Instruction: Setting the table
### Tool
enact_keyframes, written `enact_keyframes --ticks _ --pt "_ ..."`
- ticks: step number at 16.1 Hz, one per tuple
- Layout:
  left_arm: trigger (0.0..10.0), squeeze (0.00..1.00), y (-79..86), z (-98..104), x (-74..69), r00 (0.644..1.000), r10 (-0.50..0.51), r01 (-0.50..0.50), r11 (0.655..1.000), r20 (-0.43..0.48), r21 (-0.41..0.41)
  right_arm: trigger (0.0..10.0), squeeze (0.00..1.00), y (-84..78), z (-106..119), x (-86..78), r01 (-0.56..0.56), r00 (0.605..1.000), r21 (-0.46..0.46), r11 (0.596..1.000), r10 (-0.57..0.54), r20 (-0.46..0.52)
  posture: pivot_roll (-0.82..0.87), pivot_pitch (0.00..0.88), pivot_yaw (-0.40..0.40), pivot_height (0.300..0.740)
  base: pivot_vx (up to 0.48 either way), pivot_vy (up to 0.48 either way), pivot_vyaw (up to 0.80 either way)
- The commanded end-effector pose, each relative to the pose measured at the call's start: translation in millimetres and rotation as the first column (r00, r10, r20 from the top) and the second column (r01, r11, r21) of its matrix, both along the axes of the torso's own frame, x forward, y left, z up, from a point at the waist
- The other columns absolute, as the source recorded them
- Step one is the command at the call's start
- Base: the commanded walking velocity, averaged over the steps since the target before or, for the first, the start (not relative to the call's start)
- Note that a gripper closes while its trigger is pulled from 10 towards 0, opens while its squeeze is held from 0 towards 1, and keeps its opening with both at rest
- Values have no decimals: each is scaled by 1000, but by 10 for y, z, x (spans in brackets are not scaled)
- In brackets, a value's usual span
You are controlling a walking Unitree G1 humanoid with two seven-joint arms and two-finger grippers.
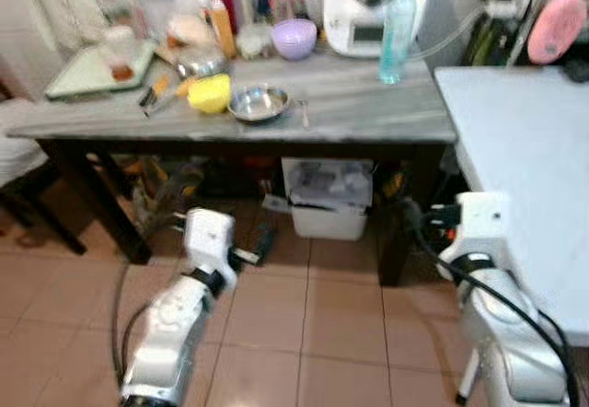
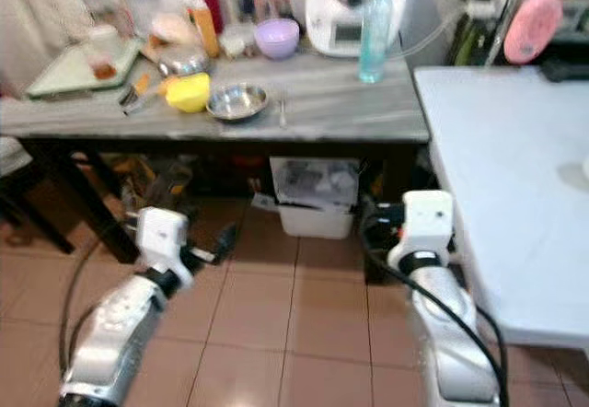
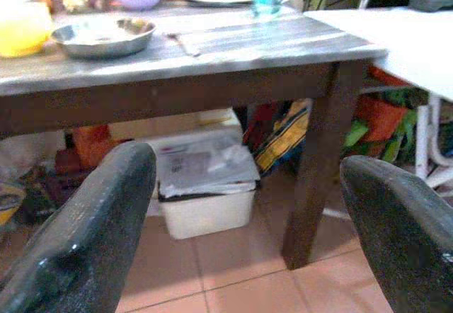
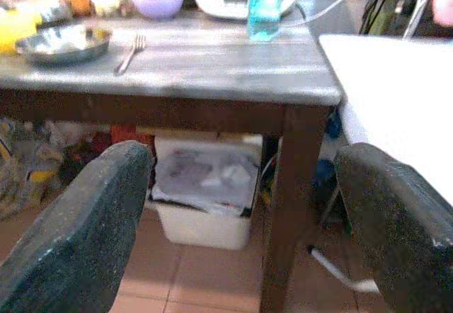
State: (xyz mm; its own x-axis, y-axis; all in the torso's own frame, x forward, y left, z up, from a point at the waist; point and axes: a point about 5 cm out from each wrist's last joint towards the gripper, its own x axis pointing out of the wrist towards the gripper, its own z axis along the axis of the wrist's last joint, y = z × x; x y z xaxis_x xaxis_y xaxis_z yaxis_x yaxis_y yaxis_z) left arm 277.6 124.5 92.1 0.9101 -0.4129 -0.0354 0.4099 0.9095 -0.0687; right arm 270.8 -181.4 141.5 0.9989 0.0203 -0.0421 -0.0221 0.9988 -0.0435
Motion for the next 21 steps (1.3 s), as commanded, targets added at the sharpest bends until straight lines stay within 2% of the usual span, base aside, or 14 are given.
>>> enact_keyframes --ticks 1,7,21 --pt "10000 0 99 28 12 1000 18 -18 1000 9 22 10000 0 74 40 15 -25 1000 8 1000 25 18 -127 0 78 740 0 -322 0" --pt "10000 0 99 35 15 1000 18 -19 1000 11 24 10000 0 97 43 33 -29 999 13 999 29 22 -121 0 79 740 0 -351 0" --pt "10000 0 74 72 1 1000 11 -11 1000 21 23 10000 0 159 43 76 -41 999 26 999 40 25 -106 0 83 740 0 -480 0"
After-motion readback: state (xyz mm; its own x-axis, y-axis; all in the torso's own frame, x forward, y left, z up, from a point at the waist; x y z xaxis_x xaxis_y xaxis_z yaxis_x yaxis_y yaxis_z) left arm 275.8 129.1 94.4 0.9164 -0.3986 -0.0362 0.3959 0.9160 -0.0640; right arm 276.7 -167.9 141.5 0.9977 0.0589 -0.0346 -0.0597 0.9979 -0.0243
